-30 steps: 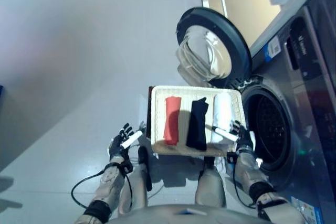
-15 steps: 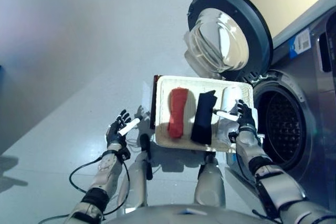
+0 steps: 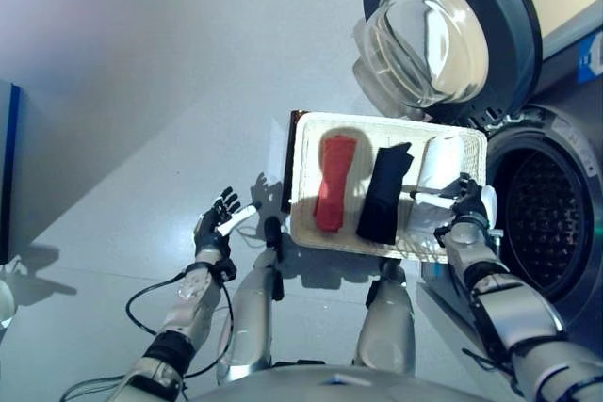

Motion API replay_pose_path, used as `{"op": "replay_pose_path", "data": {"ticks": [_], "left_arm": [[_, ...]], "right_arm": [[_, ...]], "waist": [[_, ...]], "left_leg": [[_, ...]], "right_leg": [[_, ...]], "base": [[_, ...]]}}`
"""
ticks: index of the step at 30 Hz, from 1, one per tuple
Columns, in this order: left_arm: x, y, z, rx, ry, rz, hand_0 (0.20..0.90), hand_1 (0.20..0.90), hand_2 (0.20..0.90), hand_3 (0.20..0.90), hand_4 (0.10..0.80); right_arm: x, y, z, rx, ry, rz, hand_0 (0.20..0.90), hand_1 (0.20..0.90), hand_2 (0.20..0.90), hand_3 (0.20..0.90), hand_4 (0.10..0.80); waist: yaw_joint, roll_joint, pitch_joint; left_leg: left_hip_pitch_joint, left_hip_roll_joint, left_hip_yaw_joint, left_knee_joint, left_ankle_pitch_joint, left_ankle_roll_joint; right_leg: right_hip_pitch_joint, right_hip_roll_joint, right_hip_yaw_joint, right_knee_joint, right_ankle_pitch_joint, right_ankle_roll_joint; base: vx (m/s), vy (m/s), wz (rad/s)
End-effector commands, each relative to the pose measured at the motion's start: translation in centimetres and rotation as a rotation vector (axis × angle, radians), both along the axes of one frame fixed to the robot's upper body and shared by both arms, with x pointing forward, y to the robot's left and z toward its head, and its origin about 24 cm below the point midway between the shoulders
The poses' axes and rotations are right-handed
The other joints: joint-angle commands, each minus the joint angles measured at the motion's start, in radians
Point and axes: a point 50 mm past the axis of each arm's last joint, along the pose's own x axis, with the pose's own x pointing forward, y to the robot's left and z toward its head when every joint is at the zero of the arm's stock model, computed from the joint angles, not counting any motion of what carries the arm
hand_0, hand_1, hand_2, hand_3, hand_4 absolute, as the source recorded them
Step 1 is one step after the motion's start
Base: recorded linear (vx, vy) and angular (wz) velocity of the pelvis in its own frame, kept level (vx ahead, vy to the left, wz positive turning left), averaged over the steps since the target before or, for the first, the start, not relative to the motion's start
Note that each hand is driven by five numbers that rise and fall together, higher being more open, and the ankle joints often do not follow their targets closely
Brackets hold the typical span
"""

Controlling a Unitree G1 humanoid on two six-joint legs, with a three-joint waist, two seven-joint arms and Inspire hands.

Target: Pick up the clothes and place them into the washing machine

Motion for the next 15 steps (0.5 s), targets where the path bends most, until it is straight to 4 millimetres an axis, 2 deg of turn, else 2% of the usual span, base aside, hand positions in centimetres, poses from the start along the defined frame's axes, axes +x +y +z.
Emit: {"op": "replay_pose_path", "data": {"ticks": [1,7,10,15], "left_arm": [[0.2,0.8,1.8,0.003,-0.123,0.035,0.9,0.9,0.9,0.9,0.8],[0.1,0.7,2.7,-0.021,-0.168,0.012,0.9,0.9,0.9,0.9,0.8],[0.1,0.4,3.3,-0.031,-0.2,-0.026,0.9,0.9,0.9,0.9,0.8],[0.2,0.3,4.0,-0.046,-0.232,-0.05,0.9,0.9,0.9,0.9,0.8]], "right_arm": [[0.8,-1.6,2.4,-0.124,-0.055,-0.027,0.9,0.9,0.9,0.9,0.8],[0.6,-2.1,1.9,-0.186,0.085,-0.013,0.9,0.9,0.9,0.9,0.8],[-0.4,-2.5,1.0,-0.227,0.196,-0.003,0.9,0.9,0.9,0.9,0.8],[-1.2,-3.2,0.6,-0.262,0.272,0.008,0.9,0.9,0.9,0.9,0.8]], "waist": [[-0.001,-0.009,-0.038],[0.03,0.033,-0.029],[0.054,0.061,-0.031],[0.066,0.083,-0.033]], "left_leg": [[-0.068,0.053,-0.037,0.119,-0.058,-0.07],[-0.113,0.029,-0.039,0.143,-0.066,-0.062],[-0.15,0.014,-0.042,0.171,-0.075,-0.055],[-0.201,-0.004,-0.045,0.208,-0.085,-0.045]], "right_leg": [[-0.065,-0.08,0.054,0.104,0.016,0.017],[-0.126,-0.1,0.071,0.145,0.007,0.017],[-0.158,-0.115,0.074,0.173,0.0,0.02],[-0.211,-0.133,0.083,0.219,-0.008,0.023]], "base": [[-0.012,-0.003,-0.07],[-0.018,0.029,0.0],[-0.016,0.029,0.08],[-0.019,0.029,0.12]]}}
